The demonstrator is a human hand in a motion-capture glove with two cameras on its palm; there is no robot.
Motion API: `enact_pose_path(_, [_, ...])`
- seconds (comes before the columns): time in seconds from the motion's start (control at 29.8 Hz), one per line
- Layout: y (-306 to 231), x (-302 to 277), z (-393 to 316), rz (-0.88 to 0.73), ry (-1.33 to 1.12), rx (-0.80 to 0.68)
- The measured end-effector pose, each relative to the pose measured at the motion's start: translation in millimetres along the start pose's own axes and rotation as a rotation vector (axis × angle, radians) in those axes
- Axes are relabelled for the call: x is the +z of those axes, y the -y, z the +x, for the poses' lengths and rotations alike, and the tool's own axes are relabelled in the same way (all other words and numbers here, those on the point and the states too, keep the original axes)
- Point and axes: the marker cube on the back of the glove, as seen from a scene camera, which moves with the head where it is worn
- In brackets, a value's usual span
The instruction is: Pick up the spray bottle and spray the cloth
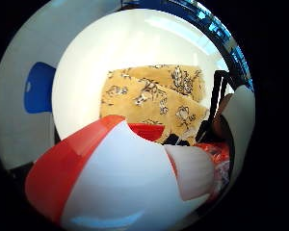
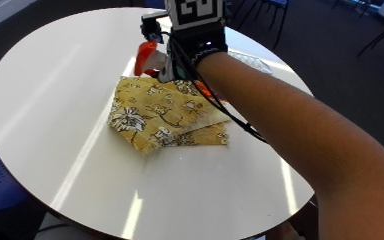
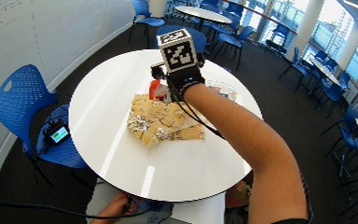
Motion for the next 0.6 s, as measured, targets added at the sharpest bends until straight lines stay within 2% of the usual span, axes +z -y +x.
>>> enact_pose_path(0.27, [-7,-38,-12,0.119,0.38,-0.047])
enact_pose_path(0.6, [-21,-70,-8,0.292,0.873,-0.027])
